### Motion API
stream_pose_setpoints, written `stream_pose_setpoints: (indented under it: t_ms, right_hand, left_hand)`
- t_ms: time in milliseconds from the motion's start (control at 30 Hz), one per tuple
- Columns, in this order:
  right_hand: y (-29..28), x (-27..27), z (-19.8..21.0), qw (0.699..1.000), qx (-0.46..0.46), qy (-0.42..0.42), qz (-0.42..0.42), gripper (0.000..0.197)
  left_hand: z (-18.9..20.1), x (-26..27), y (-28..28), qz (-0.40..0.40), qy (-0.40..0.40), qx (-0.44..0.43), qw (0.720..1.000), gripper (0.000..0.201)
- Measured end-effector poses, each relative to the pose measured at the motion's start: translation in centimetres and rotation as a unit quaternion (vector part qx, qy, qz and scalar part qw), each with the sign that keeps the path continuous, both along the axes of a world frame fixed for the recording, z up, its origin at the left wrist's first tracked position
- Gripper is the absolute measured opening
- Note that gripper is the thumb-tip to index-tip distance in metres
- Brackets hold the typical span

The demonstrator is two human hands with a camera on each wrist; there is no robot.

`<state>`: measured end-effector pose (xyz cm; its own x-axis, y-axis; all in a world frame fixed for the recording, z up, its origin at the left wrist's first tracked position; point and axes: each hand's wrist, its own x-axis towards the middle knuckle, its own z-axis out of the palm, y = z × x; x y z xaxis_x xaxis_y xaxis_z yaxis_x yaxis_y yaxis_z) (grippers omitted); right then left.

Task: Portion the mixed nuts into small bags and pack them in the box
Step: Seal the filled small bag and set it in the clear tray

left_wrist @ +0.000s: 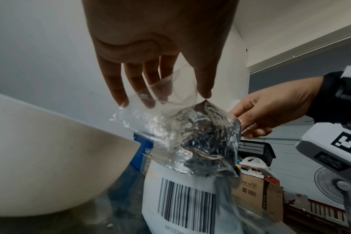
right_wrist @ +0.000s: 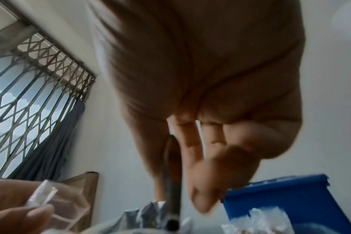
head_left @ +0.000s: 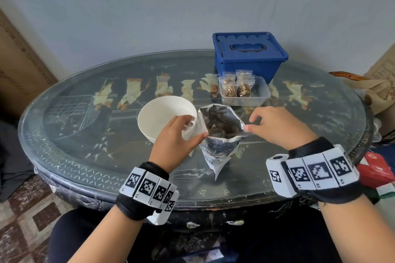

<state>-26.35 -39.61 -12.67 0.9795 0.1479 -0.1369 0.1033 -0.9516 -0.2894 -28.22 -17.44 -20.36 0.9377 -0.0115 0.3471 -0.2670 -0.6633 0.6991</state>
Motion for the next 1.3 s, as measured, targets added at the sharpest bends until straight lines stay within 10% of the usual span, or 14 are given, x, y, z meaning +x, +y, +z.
stream_pose_setpoints:
  t_ms: [333, 467, 733, 1300]
  right_hand:
    - [2.7, -0.1, -3.1, 0.934, 0.307, -0.177, -0.051, 0.013]
    - [2.6, 0.0, -3.8, 0.911, 0.258, -0.313, 0.071, 0.018]
    - [1.9, -0.3, -5.5, 0.901, 0.163, -0.329, 0.230, 0.025]
    - [2.4, 1.4, -6.7, 0.912, 0.302, -0.279, 0.000, 0.022]
  left_hand:
    - [-0.5, -0.4, -0.9, -0.005, 0.031, -0.029, 0.999, 0.051]
    - [-0.4, -0.4, -0.9, -0.008, 0.046, -0.035, 0.998, 0.051]
    - [-0.4, -0.4, -1.1, -0.007, 0.058, -0.031, 0.998, 0.053]
    - [-0.3, -0.5, -1.0, -0.012, 0.073, -0.033, 0.997, 0.051]
